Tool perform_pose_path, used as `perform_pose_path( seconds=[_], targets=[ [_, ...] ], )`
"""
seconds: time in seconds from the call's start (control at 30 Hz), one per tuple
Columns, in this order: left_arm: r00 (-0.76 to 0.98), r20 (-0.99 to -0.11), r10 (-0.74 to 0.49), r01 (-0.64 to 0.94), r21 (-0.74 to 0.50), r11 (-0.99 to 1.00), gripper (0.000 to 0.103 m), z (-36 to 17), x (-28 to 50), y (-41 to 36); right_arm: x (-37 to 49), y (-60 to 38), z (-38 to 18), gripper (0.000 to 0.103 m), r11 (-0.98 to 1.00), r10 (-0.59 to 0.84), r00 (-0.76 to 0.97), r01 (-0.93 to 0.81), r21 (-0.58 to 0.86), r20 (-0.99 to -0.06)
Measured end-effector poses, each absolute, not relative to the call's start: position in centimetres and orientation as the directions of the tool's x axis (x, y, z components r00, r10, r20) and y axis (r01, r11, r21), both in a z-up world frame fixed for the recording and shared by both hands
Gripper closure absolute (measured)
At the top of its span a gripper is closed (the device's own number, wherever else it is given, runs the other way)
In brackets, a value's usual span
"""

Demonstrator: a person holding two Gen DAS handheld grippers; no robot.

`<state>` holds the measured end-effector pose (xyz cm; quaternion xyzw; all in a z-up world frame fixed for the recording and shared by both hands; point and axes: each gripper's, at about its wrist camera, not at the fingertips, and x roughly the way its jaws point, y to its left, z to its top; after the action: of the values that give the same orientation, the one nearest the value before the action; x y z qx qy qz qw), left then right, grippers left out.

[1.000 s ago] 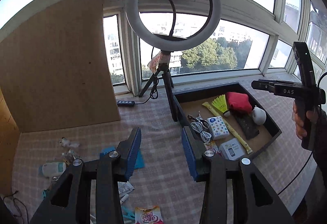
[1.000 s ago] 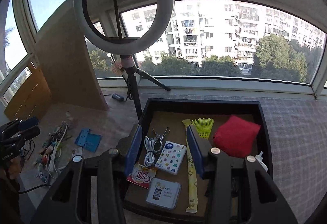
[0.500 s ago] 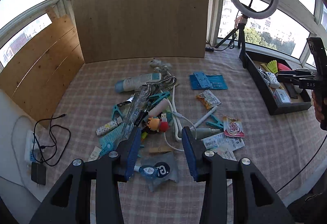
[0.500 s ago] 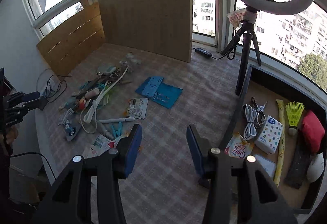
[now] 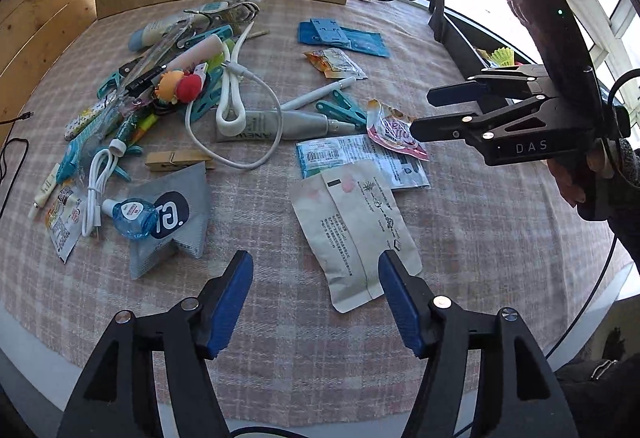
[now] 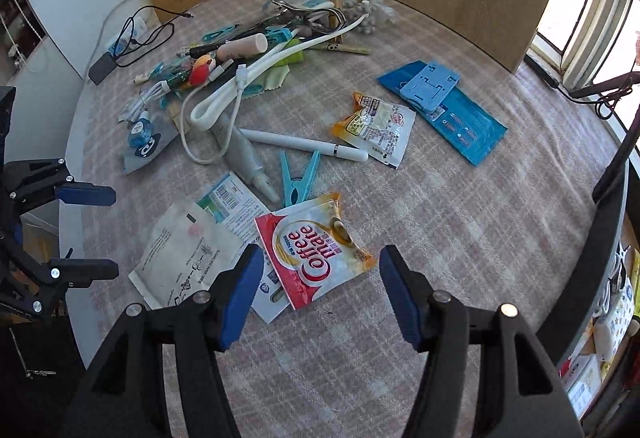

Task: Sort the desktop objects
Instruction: 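Grasp the white paper packet with the left tool while the right tool grasps a coffee-mate sachet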

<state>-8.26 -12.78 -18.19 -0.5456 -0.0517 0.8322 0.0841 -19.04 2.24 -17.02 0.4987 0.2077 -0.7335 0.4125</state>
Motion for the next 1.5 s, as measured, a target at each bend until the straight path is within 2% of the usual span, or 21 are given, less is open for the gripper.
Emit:
perform_pose_path(
  seconds=[0.07, 0.3, 0.37, 0.53, 0.6, 0.67, 0.93, 1.0, 1.03, 1.07, 1.33, 1.4, 1.43, 1.5],
  targets=[
    [-0.367, -0.906, 0.21, -0.087, -0.191, -0.978, 0.036, -18.9, -8.9, -11.9, -19.2, 1.8, -17.4, 0.037, -0.548, -0.398, -0.139, 0.829, 0.113, -0.907],
    [-0.33, -0.93, 0.162, -0.077, -0.145, -0.986, 0.032, -20.4, -10.5, -9.1, -19.7, 0.1, -19.2, 0.036, -0.491, -0.328, -0.156, 0.871, 0.027, -0.932],
    [-0.32, -0.938, 0.134, -0.063, -0.12, -0.991, 0.028, -20.8, -11.0, -8.4, -20.0, -0.1, -19.5, 0.036, -0.485, -0.339, -0.137, 0.873, 0.048, -0.931],
    [-0.338, -0.941, 0.032, -0.062, -0.011, -0.998, 0.025, -21.6, -11.0, -6.4, -20.7, 0.3, -19.8, 0.037, -0.501, -0.368, -0.097, 0.859, 0.109, -0.925],
    [-0.345, -0.938, 0.036, -0.065, -0.015, -0.998, 0.027, -21.5, -10.7, -6.4, -20.7, 0.7, -19.7, 0.039, -0.503, -0.374, -0.096, 0.857, 0.115, -0.922],
    [-0.353, -0.935, 0.041, -0.068, -0.018, -0.998, 0.032, -21.4, -10.3, -6.4, -20.5, 1.1, -19.5, 0.053, -0.509, -0.384, -0.105, 0.853, 0.115, -0.918],
    [-0.37, -0.926, 0.067, -0.064, -0.047, -0.997, 0.037, -20.8, -8.9, -7.1, -20.0, 2.8, -19.3, 0.057, -0.547, -0.41, -0.115, 0.825, 0.143, -0.905],
    [-0.371, -0.925, 0.08, -0.051, -0.065, -0.997, 0.037, -20.5, -8.3, -7.8, -19.9, 3.5, -18.7, 0.062, -0.563, -0.428, -0.122, 0.811, 0.159, -0.895],
    [-0.373, -0.924, 0.086, -0.043, -0.075, -0.996, 0.038, -20.3, -8.1, -8.3, -20.0, 3.9, -18.4, 0.075, -0.575, -0.435, -0.124, 0.801, 0.169, -0.892],
    [-0.38, -0.921, 0.09, -0.035, -0.083, -0.996, 0.038, -20.0, -7.9, -8.8, -20.1, 4.3, -18.2, 0.102, -0.587, -0.441, -0.125, 0.79, 0.18, -0.889],
    [-0.401, -0.914, 0.062, -0.02, -0.059, -0.998, 0.04, -18.9, -7.8, -10.6, -20.6, 4.4, -19.3, 0.099, -0.618, -0.434, -0.082, 0.752, 0.231, -0.897],
    [-0.403, -0.913, 0.06, -0.027, -0.054, -0.998, 0.04, -18.7, -7.5, -10.4, -20.6, 4.2, -19.5, 0.07, -0.626, -0.425, -0.079, 0.745, 0.23, -0.902],
    [-0.404, -0.913, 0.058, -0.027, -0.052, -0.998, 0.04, -18.7, -7.4, -10.3, -20.5, 4.1, -19.6, 0.062, -0.628, -0.421, -0.087, 0.746, 0.221, -0.903],
    [-0.403, -0.913, 0.06, -0.028, -0.053, -0.998, 0.04, -18.7, -7.5, -10.0, -20.3, 3.9, -19.7, 0.061, -0.621, -0.425, -0.086, 0.752, 0.221, -0.901]
  ],
)
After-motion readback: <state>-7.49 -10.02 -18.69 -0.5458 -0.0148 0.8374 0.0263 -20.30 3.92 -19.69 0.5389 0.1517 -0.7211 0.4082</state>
